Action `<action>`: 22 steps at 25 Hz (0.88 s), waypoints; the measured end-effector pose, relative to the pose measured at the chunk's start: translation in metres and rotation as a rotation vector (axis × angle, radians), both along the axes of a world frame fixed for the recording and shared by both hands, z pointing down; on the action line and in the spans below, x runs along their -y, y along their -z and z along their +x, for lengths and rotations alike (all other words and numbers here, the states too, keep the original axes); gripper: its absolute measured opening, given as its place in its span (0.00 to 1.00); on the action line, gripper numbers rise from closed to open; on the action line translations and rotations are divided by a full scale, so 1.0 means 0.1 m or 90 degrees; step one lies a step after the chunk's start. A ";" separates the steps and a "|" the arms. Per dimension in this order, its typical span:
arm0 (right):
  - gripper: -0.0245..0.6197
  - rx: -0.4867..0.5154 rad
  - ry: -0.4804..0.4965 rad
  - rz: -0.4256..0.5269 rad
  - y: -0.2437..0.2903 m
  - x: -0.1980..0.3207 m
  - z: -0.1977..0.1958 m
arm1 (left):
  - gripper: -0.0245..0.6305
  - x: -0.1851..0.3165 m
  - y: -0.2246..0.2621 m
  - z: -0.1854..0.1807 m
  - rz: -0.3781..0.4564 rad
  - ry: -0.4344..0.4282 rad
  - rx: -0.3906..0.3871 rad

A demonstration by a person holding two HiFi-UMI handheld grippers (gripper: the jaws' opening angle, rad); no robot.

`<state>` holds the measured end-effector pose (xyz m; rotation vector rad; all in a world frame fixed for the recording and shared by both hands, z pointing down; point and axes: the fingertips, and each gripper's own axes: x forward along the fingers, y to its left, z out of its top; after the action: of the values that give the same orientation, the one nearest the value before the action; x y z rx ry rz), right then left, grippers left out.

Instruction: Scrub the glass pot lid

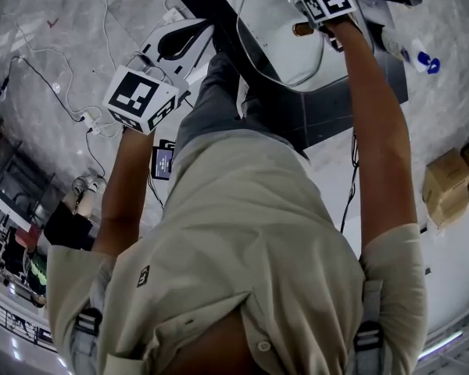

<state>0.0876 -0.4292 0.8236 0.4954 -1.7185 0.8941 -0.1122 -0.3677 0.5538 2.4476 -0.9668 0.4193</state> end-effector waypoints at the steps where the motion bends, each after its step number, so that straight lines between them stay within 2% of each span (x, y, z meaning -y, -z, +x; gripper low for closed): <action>1: 0.18 -0.007 -0.047 -0.027 -0.11 -0.08 0.22 | 0.06 0.00 0.00 0.01 0.000 -0.002 0.000; 3: 0.18 -0.019 -0.109 -0.075 -0.19 -0.31 0.58 | 0.06 0.01 0.00 0.04 0.001 -0.006 -0.002; 4: 0.17 -0.025 -0.119 -0.089 -0.20 -0.45 0.72 | 0.06 0.01 0.01 0.07 0.003 -0.008 -0.003; 6: 0.18 -0.035 -0.096 -0.088 -0.15 -0.69 0.86 | 0.06 0.02 0.02 0.10 0.006 -0.012 -0.003; 12: 0.18 -0.051 -0.013 -0.021 0.14 -1.10 0.65 | 0.06 0.06 0.10 0.15 0.019 -0.016 0.006; 17: 0.18 -0.028 -0.034 0.000 0.39 -1.21 0.46 | 0.06 0.08 0.26 0.21 0.044 -0.018 0.008; 22: 0.18 -0.007 0.000 0.016 0.57 -1.36 0.27 | 0.06 0.00 0.40 0.27 0.058 -0.025 0.015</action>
<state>0.1145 -0.2934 0.7665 0.5164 -1.7220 0.8697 -0.0853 -0.3677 0.5141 2.5524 -0.9689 0.4271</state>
